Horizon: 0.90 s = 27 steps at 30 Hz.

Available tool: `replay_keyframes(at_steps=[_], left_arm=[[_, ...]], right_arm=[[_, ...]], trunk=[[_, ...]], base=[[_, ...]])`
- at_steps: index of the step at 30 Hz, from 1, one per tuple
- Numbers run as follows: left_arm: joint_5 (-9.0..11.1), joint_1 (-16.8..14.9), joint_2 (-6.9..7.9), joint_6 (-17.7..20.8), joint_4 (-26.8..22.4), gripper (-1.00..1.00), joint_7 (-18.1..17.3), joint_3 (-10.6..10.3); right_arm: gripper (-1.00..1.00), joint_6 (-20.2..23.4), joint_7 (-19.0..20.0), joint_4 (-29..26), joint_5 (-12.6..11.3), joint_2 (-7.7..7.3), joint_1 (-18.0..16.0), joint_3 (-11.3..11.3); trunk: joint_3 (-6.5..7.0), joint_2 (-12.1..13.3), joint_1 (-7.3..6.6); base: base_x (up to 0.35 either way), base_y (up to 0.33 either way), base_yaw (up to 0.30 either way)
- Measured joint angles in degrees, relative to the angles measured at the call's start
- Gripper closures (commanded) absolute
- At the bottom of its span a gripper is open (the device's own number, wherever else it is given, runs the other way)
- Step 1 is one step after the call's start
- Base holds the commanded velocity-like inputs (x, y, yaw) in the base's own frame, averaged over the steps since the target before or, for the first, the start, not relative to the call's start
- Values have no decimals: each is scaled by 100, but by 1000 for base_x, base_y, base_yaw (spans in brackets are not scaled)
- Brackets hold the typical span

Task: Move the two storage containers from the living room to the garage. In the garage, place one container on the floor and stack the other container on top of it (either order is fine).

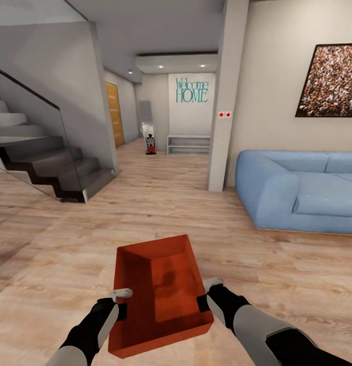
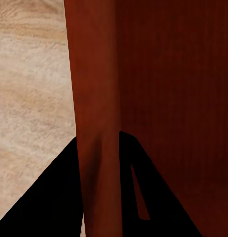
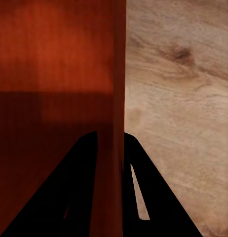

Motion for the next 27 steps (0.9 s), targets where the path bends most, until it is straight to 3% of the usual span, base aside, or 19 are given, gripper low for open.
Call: replay_keyframes(at_steps=[9,27], left_arm=[[-176,-3,-10,29,-6,100,-98,58],[-179,-4,-11,23,20,100,-105,60]], right_arm=[[100,0,-1,1,-2,0,10,-30],[100,3,-3,9,6,0,14,-33]], trunk=[[0,0,0],[0,0,0]], base=[[341,95,0],[341,50,0]])
